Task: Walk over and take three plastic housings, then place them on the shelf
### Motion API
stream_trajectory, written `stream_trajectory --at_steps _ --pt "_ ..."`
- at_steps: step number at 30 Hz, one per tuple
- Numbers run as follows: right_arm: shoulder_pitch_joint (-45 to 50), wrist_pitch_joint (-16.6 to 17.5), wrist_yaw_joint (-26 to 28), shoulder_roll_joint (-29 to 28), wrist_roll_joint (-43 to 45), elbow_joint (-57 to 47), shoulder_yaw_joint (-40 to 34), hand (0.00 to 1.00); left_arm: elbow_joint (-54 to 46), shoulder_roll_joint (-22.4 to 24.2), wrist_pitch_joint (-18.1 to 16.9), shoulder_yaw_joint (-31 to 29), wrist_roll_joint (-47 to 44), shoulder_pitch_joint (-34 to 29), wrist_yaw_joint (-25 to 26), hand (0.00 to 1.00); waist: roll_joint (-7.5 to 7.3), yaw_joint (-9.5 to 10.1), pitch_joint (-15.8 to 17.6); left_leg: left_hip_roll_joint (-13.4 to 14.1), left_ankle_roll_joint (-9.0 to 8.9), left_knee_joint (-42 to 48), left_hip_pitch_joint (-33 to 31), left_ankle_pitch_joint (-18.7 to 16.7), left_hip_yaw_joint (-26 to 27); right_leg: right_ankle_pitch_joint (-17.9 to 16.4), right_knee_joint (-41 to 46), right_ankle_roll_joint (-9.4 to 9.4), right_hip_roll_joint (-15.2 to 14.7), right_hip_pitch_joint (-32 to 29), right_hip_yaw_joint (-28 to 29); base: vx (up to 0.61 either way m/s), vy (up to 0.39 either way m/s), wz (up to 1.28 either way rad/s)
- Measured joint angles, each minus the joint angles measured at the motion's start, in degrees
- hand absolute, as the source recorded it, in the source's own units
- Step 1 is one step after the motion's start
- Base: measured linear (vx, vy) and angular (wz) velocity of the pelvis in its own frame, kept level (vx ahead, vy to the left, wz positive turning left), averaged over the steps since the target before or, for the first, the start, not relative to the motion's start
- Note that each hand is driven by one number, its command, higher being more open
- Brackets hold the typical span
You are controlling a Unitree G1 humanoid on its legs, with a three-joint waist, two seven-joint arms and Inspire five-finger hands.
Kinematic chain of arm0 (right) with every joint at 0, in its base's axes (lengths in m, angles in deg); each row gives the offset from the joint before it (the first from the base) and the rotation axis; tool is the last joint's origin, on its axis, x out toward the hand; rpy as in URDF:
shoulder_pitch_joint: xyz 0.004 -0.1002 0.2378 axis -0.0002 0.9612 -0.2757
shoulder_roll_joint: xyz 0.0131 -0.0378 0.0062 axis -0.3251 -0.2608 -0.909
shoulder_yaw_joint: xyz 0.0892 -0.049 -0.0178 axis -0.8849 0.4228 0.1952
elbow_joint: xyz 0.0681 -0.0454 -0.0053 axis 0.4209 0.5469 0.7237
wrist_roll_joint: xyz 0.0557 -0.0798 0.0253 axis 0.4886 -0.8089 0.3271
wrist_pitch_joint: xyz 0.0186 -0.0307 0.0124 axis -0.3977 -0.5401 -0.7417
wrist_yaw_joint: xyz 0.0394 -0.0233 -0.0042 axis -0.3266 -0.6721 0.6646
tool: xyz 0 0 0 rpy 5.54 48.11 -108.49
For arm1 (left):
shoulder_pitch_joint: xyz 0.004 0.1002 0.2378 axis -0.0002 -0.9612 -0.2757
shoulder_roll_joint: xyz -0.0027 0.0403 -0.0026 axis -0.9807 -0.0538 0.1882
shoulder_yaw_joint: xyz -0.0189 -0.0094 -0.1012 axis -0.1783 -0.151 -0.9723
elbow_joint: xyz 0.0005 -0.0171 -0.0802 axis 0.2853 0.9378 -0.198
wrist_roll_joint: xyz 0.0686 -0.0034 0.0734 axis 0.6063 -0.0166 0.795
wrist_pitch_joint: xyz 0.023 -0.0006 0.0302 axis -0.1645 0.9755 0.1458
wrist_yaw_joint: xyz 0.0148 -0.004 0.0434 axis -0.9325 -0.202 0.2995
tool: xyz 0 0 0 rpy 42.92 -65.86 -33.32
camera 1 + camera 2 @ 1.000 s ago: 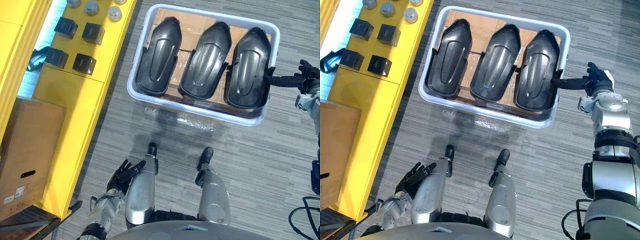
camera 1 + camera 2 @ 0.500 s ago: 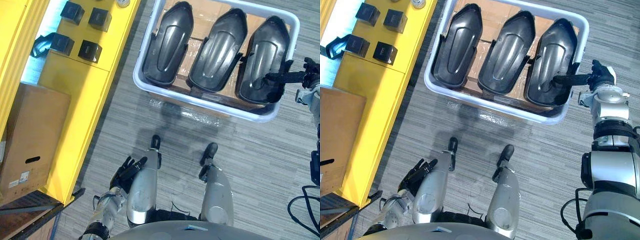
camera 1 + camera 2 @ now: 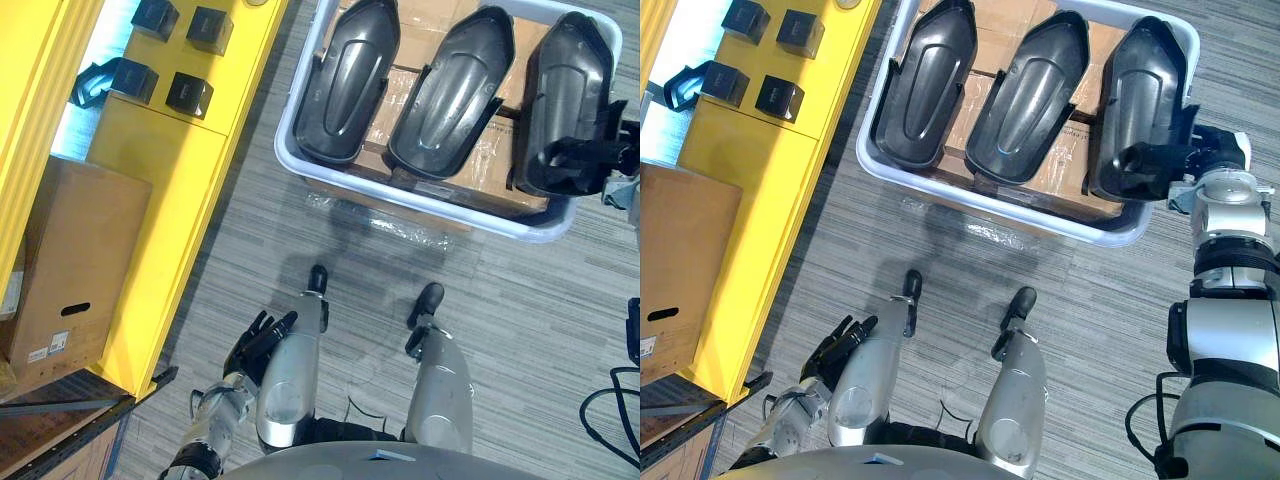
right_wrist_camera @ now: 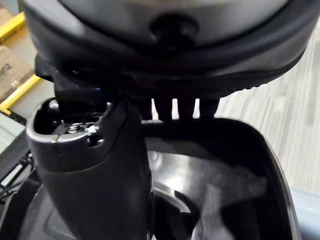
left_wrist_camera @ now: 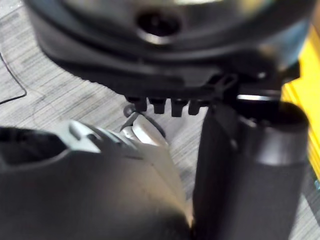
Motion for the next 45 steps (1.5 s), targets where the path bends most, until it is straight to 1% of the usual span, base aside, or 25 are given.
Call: stream_trajectory --at_steps 4,8,12,15,17,19,21,22,24,26,27,28,29,30,31,32,34,36,37,38,39,41,42,44,45 --pt "-0.04 -0.01 0.14 0.19 0.01 1.32 -1.07 0.00 0.09 0.02 -0.01 0.25 -0.92 0.02 0.04 1.00 0.01 -0.05 -0.01 0.07 0.00 0.16 0.19 0.00 0.05 0.00 0.08 -0.01 0.02 0.20 0.03 0.00 0.009 0.00" --pt "0.16 0.10 0.49 -0.55 -2.11 2.61 -0.98 0.00 0.09 0.01 0.19 0.49 -1.30 0.04 0.43 1.00 0.05 0.00 -0.03 0.08 0.16 -0.21 0.57 0.29 0.24 0.10 -0.45 0.02 -0.02 0.76 0.04 -0.01 0.016 0.02" --pt "1.12 0.09 0.07 -1.03 -4.36 2.57 -1.00 0.00 0.72 0.02 0.78 0.54 -1.30 -0.02 1.50 1.00 0.11 -0.02 -0.05 0.06 0.13 -1.91 3.43 0.65 0.69 0.21 -1.77 0.18 -0.07 3.30 -0.04 0.00 0.000 0.00" --pt "2.26 0.09 -1.87 -1.23 -4.31 2.45 -1.70 0.00 0.74 0.05 1.42 0.46 -1.29 -0.14 2.06 1.00 0.13 -0.09 -0.06 0.05 0.10 -3.20 4.65 1.00 1.05 0.31 -2.64 0.32 -0.09 4.24 -0.03 0.01 0.007 0.00" --pt "2.81 0.07 -4.19 -1.37 -4.31 2.45 -2.58 0.00 0.83 0.07 1.51 0.36 -1.26 -0.41 2.21 1.00 0.13 -0.38 -0.06 0.05 0.05 -4.07 5.66 1.23 1.25 0.40 -3.34 0.37 -0.03 5.06 -0.04 0.06 0.030 -0.02" --pt "4.07 0.08 -7.56 -1.80 -4.28 2.01 -4.73 0.00 0.83 0.13 1.64 0.03 -1.24 -0.96 2.41 1.00 0.09 -0.83 -0.04 0.03 0.04 -5.13 7.96 1.41 1.44 0.53 -4.23 0.50 0.00 7.11 -0.10 0.07 0.026 -0.01" --pt "4.62 0.13 -9.26 -2.00 -4.28 0.89 -5.96 0.00 0.78 0.15 1.71 -0.02 -1.22 -1.38 2.60 1.00 0.07 -1.53 -0.03 0.01 0.04 -5.88 9.30 1.41 1.48 0.53 -4.99 0.51 0.03 8.49 -0.22 0.06 0.020 -0.03" --pt "5.12 0.45 -10.69 -2.09 -4.29 -0.98 -6.86 0.00 0.67 0.14 1.67 -0.09 -1.19 -1.72 2.65 1.00 0.04 -1.99 -0.01 0.00 0.04 -6.61 10.38 1.41 1.77 0.63 -5.75 0.67 0.07 9.36 -0.12 0.09 0.032 -0.07" --pt "7.00 2.52 -12.97 -2.48 -4.41 -4.96 -8.42 0.00 -0.51 0.12 1.45 -0.14 -0.98 -2.75 2.66 1.00 -0.06 -3.05 0.03 0.01 0.04 -7.65 12.06 1.42 2.04 0.71 -6.73 0.78 0.17 10.86 -0.14 0.08 0.025 -0.05" --pt "10.85 5.10 -15.98 -4.39 -4.53 -12.13 -11.80 0.00 -1.82 0.17 1.15 -0.83 0.30 -4.14 2.87 1.00 -0.29 -4.13 0.08 0.14 -0.09 -9.73 15.75 1.51 2.61 0.92 -8.79 1.04 0.52 14.27 -0.13 0.12 0.013 -0.07" --pt "11.92 5.93 -16.68 -4.98 -5.10 -13.92 -12.35 0.00 -2.77 0.25 0.99 -1.08 0.70 -4.73 3.13 1.00 -0.43 -4.40 0.01 0.18 -0.12 -10.23 16.68 1.53 2.74 0.94 -9.33 1.06 0.62 15.20 -0.16 0.12 0.008 -0.09" --pt "14.67 7.75 -18.06 -6.62 -7.09 -18.61 -13.69 0.00 -5.45 0.31 0.51 -1.58 0.85 -5.87 3.78 1.00 -1.15 -4.86 -0.27 0.18 -0.25 -11.59 18.59 1.60 3.01 0.98 -10.63 1.10 0.96 17.00 -0.20 0.08 0.006 -0.06" --pt "15.99 8.56 -18.51 -7.16 -7.60 -20.37 -14.23 0.00 -6.44 0.32 0.41 -1.90 0.81 -5.97 4.01 1.00 -1.49 -4.88 -0.56 0.18 -0.38 -12.15 19.10 1.69 3.09 1.07 -11.12 1.05 1.12 17.41 -0.30 0.08 0.005 -0.04" --pt "17.38 9.64 -18.81 -8.08 -8.58 -21.92 -15.07 0.00 -7.80 0.31 0.39 -2.42 0.79 -6.02 4.53 1.00 -2.07 -4.97 -1.02 0.24 -0.52 -12.89 19.56 1.83 3.17 1.17 -11.81 1.05 1.31 17.92 -0.52 0.11 -0.012 0.03" --pt "19.83 11.24 -19.49 -10.57 -9.52 -24.20 -16.32 0.00 -10.91 0.19 0.43 -3.71 0.70 -5.96 6.08 1.00 -3.75 -5.25 -2.26 0.40 -0.71 -14.56 20.47 2.69 3.30 1.40 -13.02 0.98 1.58 18.71 -0.85 0.11 -0.020 0.05" --pt "20.95 11.41 -19.69 -11.79 -10.23 -25.07 -16.87 0.00 -12.22 0.17 0.42 -4.28 0.69 -5.95 6.62 1.00 -4.39 -5.30 -3.08 0.50 -0.85 -15.00 20.67 2.87 3.35 1.45 -13.55 0.95 1.75 19.00 -0.99 0.14 -0.036 0.02" --pt "25.53 11.75 -20.55 -16.46 -13.18 -28.68 -18.21 0.00 -18.59 -0.12 0.53 -5.79 -0.01 -5.84 9.24 1.00 -6.66 -5.10 -5.48 0.99 -1.16 -16.03 23.04 3.07 3.73 1.49 -15.33 0.93 2.37 21.71 -1.35 0.12 -0.026 -0.02" --pt "29.33 11.76 -20.92 -19.21 -13.71 -33.29 -18.27 0.00 -24.09 -0.16 0.83 -6.98 -0.03 -5.77 10.79 1.00 -7.69 -5.06 -8.37 1.06 -1.20 -17.11 24.11 3.09 3.99 1.53 -16.76 0.98 2.51 22.83 -1.45 0.11 -0.008 -0.02" --pt "31.09 11.77 -20.95 -20.97 -15.52 -36.64 -18.31 0.00 -28.01 -0.18 0.96 -7.71 -0.02 -5.58 11.49 1.00 -7.96 -5.15 -9.94 1.07 -1.20 -17.60 24.77 3.09 4.25 1.57 -17.41 1.05 2.54 23.55 -1.44 0.11 -0.002 -0.04" --pt "31.88 11.83 -20.97 -21.69 -15.86 -38.36 -18.31 0.00 -30.05 -0.18 0.96 -7.93 -0.02 -5.41 11.77 1.00 -8.02 -5.18 -10.58 1.08 -1.21 -17.69 25.05 3.09 4.32 1.65 -17.78 1.14 2.54 23.93 -1.45 0.11 0.005 -0.07" --pt "33.18 12.41 -21.02 -24.08 -18.12 -42.17 -18.31 0.00 -36.64 -0.27 1.12 -8.11 0.01 -5.19 12.56 1.00 -7.98 -5.28 -12.28 1.10 -1.21 -18.40 26.23 3.08 4.46 1.68 -18.26 1.19 2.49 24.87 -1.48 0.07 0.005 -0.05" --pt "34.07 12.57 -21.02 -25.17 -19.75 -44.51 -18.29 0.00 -40.77 -0.20 1.39 -7.88 0.05 -4.53 12.67 1.00 -7.86 -5.28 -13.23 1.05 -1.22 -19.20 27.25 3.08 4.52 1.73 -18.61 1.27 2.46 25.69 -1.68 0.03 0.003 -0.01" --pt "34.25 12.71 -21.05 -26.22 -20.97 -46.45 -18.12 0.00 -44.55 -0.18 1.67 -7.50 0.08 -3.87 12.77 1.00 -7.78 -5.30 -13.57 1.03 -1.22 -19.76 28.42 3.09 4.64 1.76 -18.63 1.32 2.42 26.44 -1.68 0.00 0.000 0.00" --pt "35.11 13.92 -21.58 -27.44 -22.32 -48.95 -17.73 0.00 -48.31 -0.17 2.31 -6.13 0.19 -2.80 12.81 1.00 -7.74 -5.34 -14.95 0.85 -1.21 -20.16 28.87 3.08 4.80 1.83 -18.78 1.44 2.23 26.79 -1.71 0.00 0.011 -0.02" --pt "35.91 14.80 -21.96 -28.39 -22.52 -50.51 -17.11 0.00 -49.79 -0.15 3.23 -4.96 0.60 -2.14 13.02 1.00 -7.75 -5.37 -16.21 0.73 -1.21 -20.69 29.22 3.09 4.94 1.87 -18.97 1.50 2.12 26.93 -1.71 0.00 0.000 0.00"
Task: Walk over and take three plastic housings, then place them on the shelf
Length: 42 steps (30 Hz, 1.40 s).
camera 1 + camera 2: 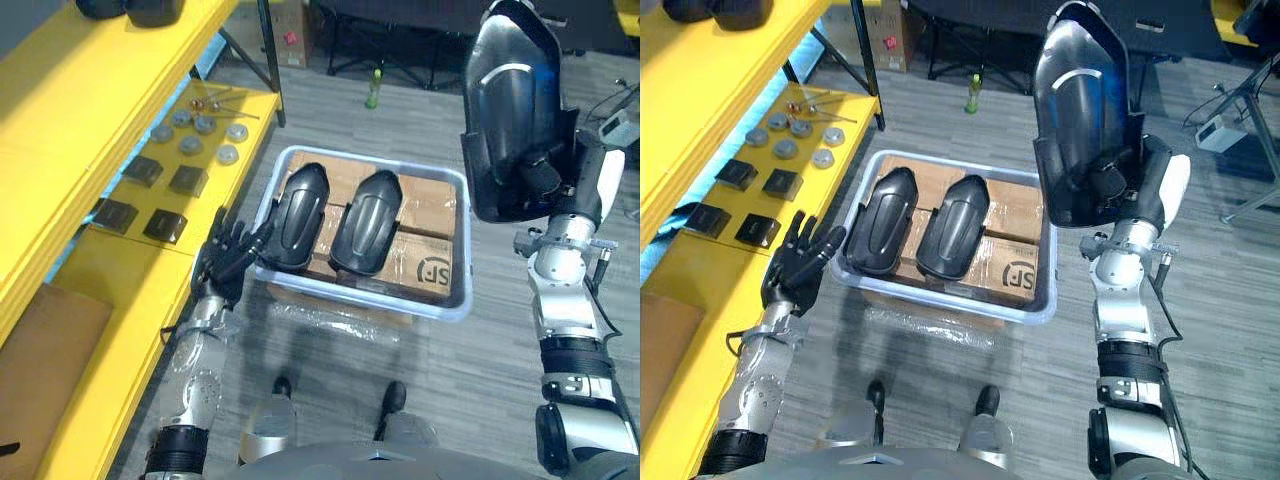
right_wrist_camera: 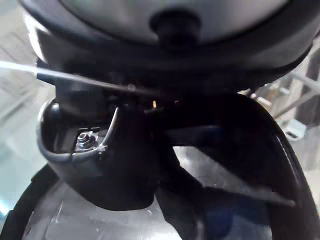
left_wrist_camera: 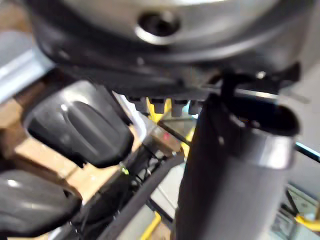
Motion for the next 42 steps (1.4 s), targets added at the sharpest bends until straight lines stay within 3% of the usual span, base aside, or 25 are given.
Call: stream_trajectory --at_steps 7,13,19,31,36,40,42 --pt "2.72 5.15 -1.31 -5.61 -1.95 -5.71 4.35 0.00 -3.06 0.82 4.97 6.74 -0.63 1.33 0.25 1.00 -0.15 -1.17 -3.12 -0.31 0.00 -0.98 1.91 0.00 0.67 0.22 -0.71 0.36 -0.23 1.59 0.08 -0.01 0.007 -0.02" --pt "2.98 6.00 -1.26 -7.97 -1.83 -5.84 10.77 0.00 -3.12 1.25 7.02 11.15 -5.59 4.05 -1.09 1.00 0.08 -1.81 -4.64 -0.61 0.04 -2.31 2.80 0.08 1.19 0.49 -0.74 0.26 -0.19 1.61 0.27 -0.04 0.012 -0.02" --pt "3.16 6.83 0.15 -10.00 -1.76 -5.82 16.56 0.00 -5.95 1.29 7.29 15.26 -7.15 5.96 -4.42 1.00 0.08 -2.19 -6.14 -0.71 0.09 -2.82 2.86 0.35 1.54 1.11 -1.68 -0.04 -0.12 1.62 0.37 -0.01 0.003 -0.02" --pt "4.51 8.65 0.88 -12.16 -1.37 -1.87 21.50 0.00 -6.78 0.85 7.28 18.75 -7.10 8.65 -3.66 1.00 0.31 -2.58 -8.39 -0.85 0.12 -4.38 3.56 1.40 1.61 1.26 -1.79 -0.23 -0.12 1.66 0.33 0.00 0.001 0.00" --pt "4.65 9.15 0.77 -13.01 -1.34 -0.58 22.84 0.00 -6.83 0.53 7.11 19.63 -5.64 8.68 0.15 1.00 0.17 -2.60 -9.66 -0.87 0.08 -4.92 3.79 1.59 1.62 1.34 -1.89 -0.33 -0.08 1.66 0.33 -0.01 0.003 0.00" --pt "5.06 11.90 1.54 -13.35 -0.85 0.23 27.44 0.00 -6.93 1.20 7.00 21.66 1.53 9.78 12.05 1.00 -0.06 -2.71 -10.01 -0.77 0.01 -4.94 3.84 1.64 1.60 1.41 -1.92 -0.42 0.03 1.64 0.33 -0.01 0.001 0.00" --pt "5.09 13.03 2.43 -13.45 -0.28 0.23 28.64 0.00 -6.92 1.33 7.00 21.01 2.78 9.83 14.41 1.00 -0.08 -2.65 -10.03 -0.75 0.00 -4.95 3.84 1.68 1.58 1.42 -1.92 -0.43 0.05 1.65 0.31 0.00 0.000 0.00"
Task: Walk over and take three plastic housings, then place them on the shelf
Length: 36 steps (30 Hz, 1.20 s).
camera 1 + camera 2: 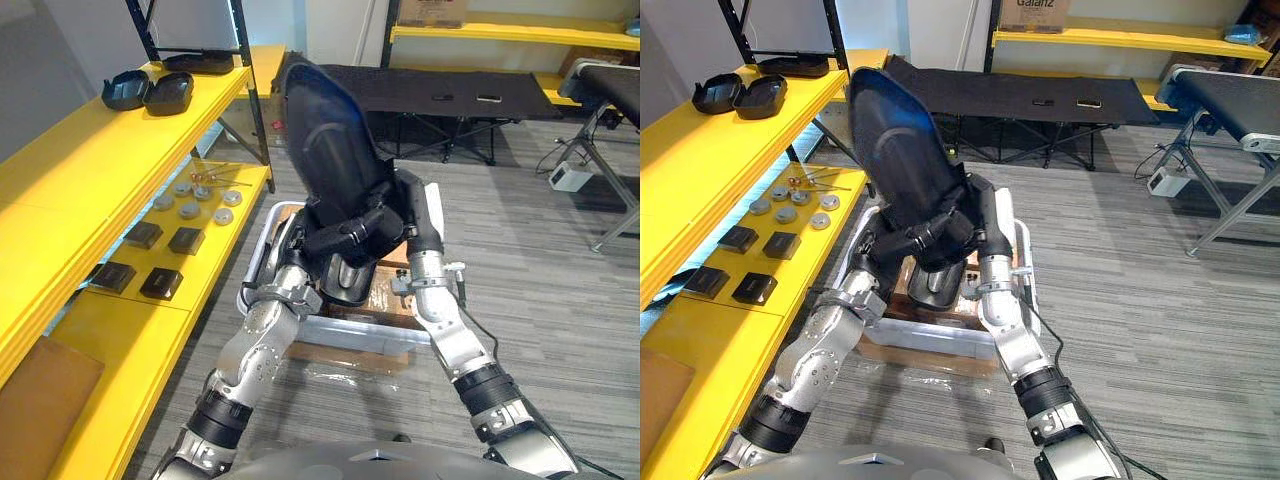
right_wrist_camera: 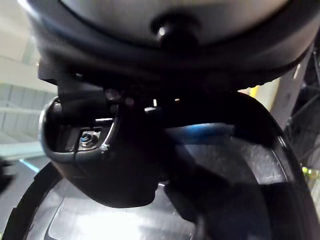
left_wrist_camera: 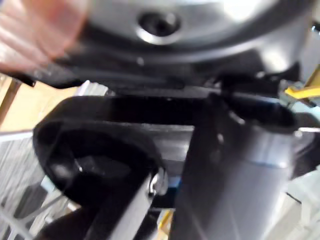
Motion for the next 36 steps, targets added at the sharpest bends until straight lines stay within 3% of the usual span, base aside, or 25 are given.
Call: stream_trajectory --at_steps 6,7,18,28,29,36 --pt "0.79 2.15 1.04 -2.21 0.88 0.00 2.09 0.00 1.66 1.56 -3.18 -4.09 0.16 -0.07 3.24 1.00 -1.45 0.83 -0.91 -0.07 0.02 -0.94 0.14 0.61 -0.33 0.02 0.00 -0.02 0.00 0.00 -0.28 0.00 0.006 0.03" --pt "0.88 2.16 1.18 -2.57 0.74 0.00 2.10 0.00 2.36 1.79 -3.88 -4.60 0.13 -0.09 3.00 0.00 -1.74 0.99 -1.10 -0.11 0.03 -0.94 0.16 0.62 -0.32 0.02 0.00 -0.02 -0.02 0.00 -0.27 0.00 0.000 0.00" --pt "2.33 2.31 2.33 -3.20 0.39 0.59 2.77 0.00 6.64 3.92 -7.38 -5.08 -4.79 -1.32 1.12 0.00 -2.14 1.11 -1.36 -0.13 -0.02 -2.41 1.19 1.21 -0.11 -0.03 0.00 -0.07 0.03 0.07 -0.13 -0.01 0.003 -0.02" --pt "2.98 3.19 2.27 -3.23 -1.58 0.77 4.22 0.00 8.95 4.12 -7.15 -6.86 -6.74 -1.32 -0.98 0.00 -2.14 0.13 -1.36 -0.12 -0.05 -3.14 1.61 1.54 0.04 -0.03 0.00 -0.08 0.06 0.06 -0.08 0.00 0.000 0.00" --pt "3.01 3.43 2.27 -3.23 -1.58 0.77 4.21 1.00 8.94 4.12 -7.15 -6.85 -6.91 -1.32 -1.26 0.00 -2.14 0.12 -1.36 -0.12 -0.05 -3.14 1.63 1.54 0.05 -0.03 0.00 -0.08 0.05 0.07 -0.08 0.00 0.000 0.00" --pt "4.12 6.38 3.08 -3.20 -1.34 0.58 4.25 1.00 8.94 3.90 -7.17 -6.93 -7.34 -1.32 -1.60 0.00 -2.14 -0.01 -1.36 -0.10 -0.05 -3.10 1.67 1.54 0.08 -0.05 0.00 -0.11 0.05 0.08 -0.07 0.00 0.000 0.00"
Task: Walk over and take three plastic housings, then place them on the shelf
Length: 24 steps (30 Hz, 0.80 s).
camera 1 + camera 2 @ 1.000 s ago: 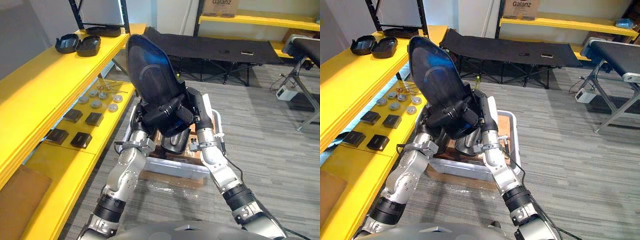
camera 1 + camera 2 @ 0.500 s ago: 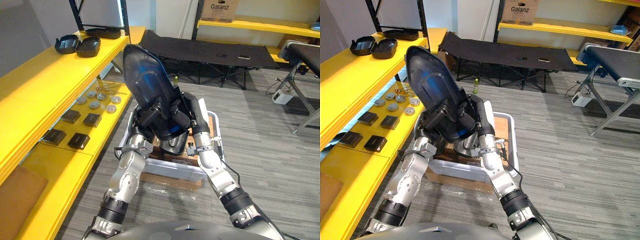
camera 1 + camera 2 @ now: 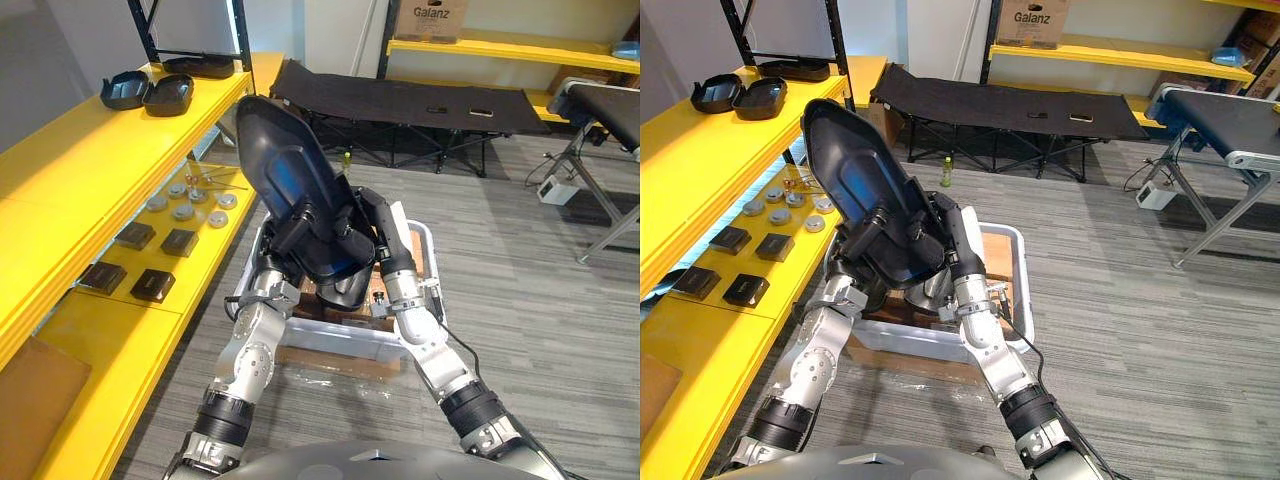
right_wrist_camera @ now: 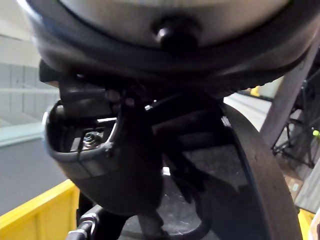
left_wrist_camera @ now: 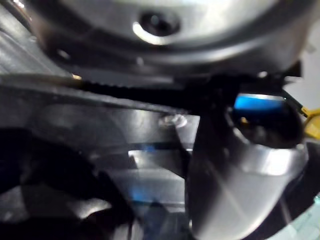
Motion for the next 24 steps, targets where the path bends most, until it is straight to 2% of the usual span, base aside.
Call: stream_trajectory --at_steps 3,11,12,15,18,24 --pt "0.00 0.62 1.02 0.02 0.67 -0.03 -0.18 1.00 -0.11 -0.01 -0.03 -0.22 1.01 0.00 0.18 0.00 0.00 0.02 -0.01 0.00 0.00 0.09 0.00 0.00 0.00 0.00 0.00 -0.01 0.00 0.04 0.00 0.00 0.000 0.00" --pt "0.00 0.02 9.32 0.73 11.82 -7.07 -1.29 1.00 -5.23 0.09 -0.36 -2.65 16.70 0.01 5.45 0.00 0.00 -0.03 0.00 0.11 -0.11 0.33 0.13 -0.12 0.15 0.00 0.00 0.00 0.08 0.14 0.20 0.00 0.000 -0.01" --pt "0.04 -0.71 11.25 0.70 15.21 -8.67 -2.94 1.00 -6.12 0.07 -0.96 -4.79 20.56 0.00 7.08 0.00 0.01 -0.05 0.00 0.11 -0.14 0.33 0.30 -0.17 0.30 0.00 0.00 0.00 0.08 0.21 0.32 0.00 0.000 -0.04" --pt "0.86 -1.43 12.87 0.58 21.27 -10.71 -6.00 1.00 -6.20 0.05 -2.79 -7.59 23.73 -0.04 8.38 0.00 0.02 -0.01 0.01 0.14 -0.17 0.32 0.35 -0.24 0.58 -0.01 0.00 -0.01 0.09 0.12 0.56 0.00 0.000 -0.04" --pt "4.77 -2.79 14.10 -0.24 27.51 -13.88 -12.39 1.00 -6.65 -0.07 -5.52 -11.91 27.36 -0.08 9.66 0.00 0.04 -0.06 0.02 0.17 -0.15 0.31 0.40 -0.37 1.27 -0.06 0.00 -0.05 0.09 -0.18 1.01 0.00 0.006 -0.08" --pt "11.90 -7.47 14.08 -3.52 36.74 -14.73 -22.61 1.00 -8.54 -0.19 -9.32 -15.69 27.37 -1.50 9.01 0.00 0.23 -1.62 0.12 0.22 -0.19 0.36 0.54 -1.06 3.41 0.00 -0.01 0.03 0.17 -1.59 3.40 0.00 0.019 -0.20"
